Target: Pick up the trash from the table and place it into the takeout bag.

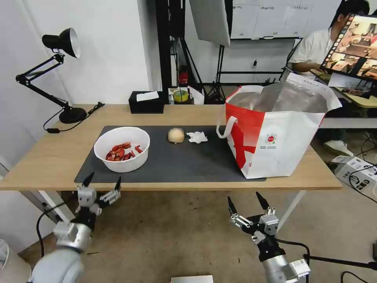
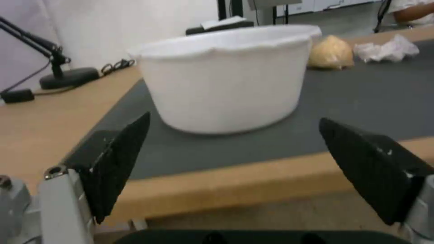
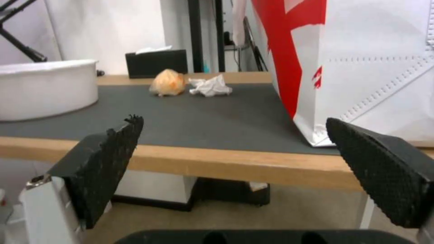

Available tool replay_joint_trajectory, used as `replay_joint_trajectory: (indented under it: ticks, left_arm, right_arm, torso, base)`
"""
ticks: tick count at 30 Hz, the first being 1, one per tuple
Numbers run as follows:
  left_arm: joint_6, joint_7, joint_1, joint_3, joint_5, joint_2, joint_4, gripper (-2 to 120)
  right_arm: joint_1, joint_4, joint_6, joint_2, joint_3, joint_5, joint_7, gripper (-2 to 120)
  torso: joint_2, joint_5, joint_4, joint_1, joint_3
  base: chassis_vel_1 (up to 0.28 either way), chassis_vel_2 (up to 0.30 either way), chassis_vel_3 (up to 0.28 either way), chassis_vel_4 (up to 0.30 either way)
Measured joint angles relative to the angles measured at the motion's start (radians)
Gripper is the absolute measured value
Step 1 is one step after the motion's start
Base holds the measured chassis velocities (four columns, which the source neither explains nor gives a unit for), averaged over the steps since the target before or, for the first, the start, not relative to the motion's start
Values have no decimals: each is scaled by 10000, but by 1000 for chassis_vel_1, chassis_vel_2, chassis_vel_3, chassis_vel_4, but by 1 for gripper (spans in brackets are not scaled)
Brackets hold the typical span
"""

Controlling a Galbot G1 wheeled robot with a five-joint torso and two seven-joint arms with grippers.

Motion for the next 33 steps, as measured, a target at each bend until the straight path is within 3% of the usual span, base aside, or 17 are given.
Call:
replay_joint_trajectory:
  ticks: [22, 33]
  left_arm:
    - [-15, 29, 175, 0, 57, -75, 134, 100]
    - [12, -2, 155, -14, 16, -78, 100, 100]
  right_arm:
    - [221, -28, -26, -405, 7, 88, 4, 100]
    - [1796, 444, -935, -1677, -1060, 1012, -13, 100]
  torso:
    - [0, -1, -1, 1, 0]
    - [-1, -1, -1, 1, 1]
  base:
    - [0, 0, 0, 0]
    - [0, 0, 0, 0]
